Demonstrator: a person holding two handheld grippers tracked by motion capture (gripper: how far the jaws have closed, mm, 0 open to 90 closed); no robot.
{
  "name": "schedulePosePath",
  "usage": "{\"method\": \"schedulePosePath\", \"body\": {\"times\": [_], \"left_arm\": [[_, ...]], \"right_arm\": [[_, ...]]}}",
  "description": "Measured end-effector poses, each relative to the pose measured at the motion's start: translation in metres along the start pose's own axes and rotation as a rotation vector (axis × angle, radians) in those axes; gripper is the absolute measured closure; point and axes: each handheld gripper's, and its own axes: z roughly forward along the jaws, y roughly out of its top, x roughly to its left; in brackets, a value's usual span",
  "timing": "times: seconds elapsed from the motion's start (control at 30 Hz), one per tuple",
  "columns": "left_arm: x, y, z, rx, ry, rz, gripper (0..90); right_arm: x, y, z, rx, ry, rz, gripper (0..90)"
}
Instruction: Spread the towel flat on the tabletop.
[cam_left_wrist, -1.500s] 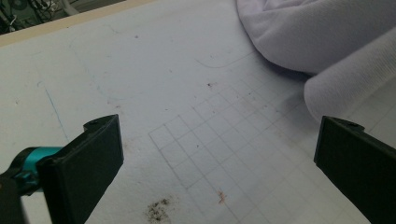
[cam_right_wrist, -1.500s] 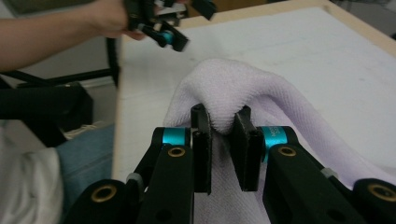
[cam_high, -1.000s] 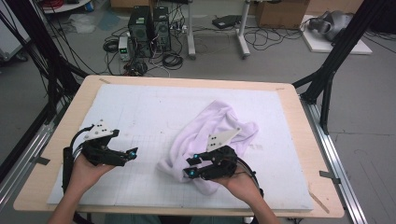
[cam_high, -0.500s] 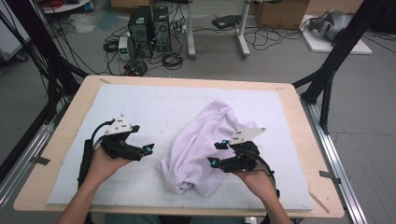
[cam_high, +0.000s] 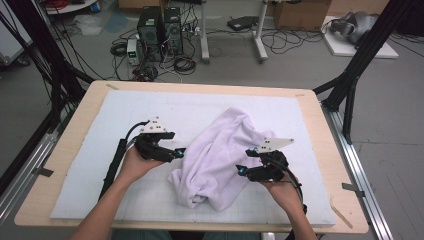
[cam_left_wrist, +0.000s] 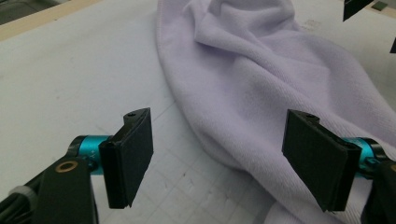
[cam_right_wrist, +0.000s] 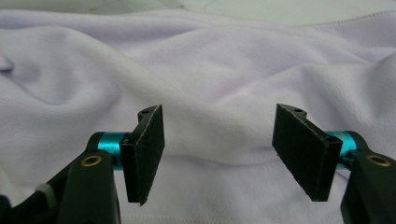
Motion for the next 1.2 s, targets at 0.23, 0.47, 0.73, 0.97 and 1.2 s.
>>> {"method": "schedulePosePath", "body": {"times": [0.23,0.47,0.73,0.97,1.2], "left_arm": [[0.003,-0.001,0.027,0.044,-0.059,0.004,38.1],[0.002,-0.002,0.055,0.117,-0.040,-0.011,43.7],[0.001,-0.007,0.069,0.198,-0.013,0.010,74.8],[0.002,-0.004,0.058,0.194,0.046,0.027,84.3],[0.010,-0.011,0.025,0.165,0.106,0.006,84.7]], "right_arm": [[-0.007,-0.014,0.007,0.047,-0.037,0.007,33.1],[-0.009,-0.019,0.013,0.076,-0.055,0.010,33.4],[-0.012,-0.025,0.024,0.128,-0.078,0.009,35.2],[-0.016,-0.026,0.036,0.170,-0.078,0.016,42.3],[-0.017,-0.025,0.037,0.158,-0.057,0.004,49.0]]}}
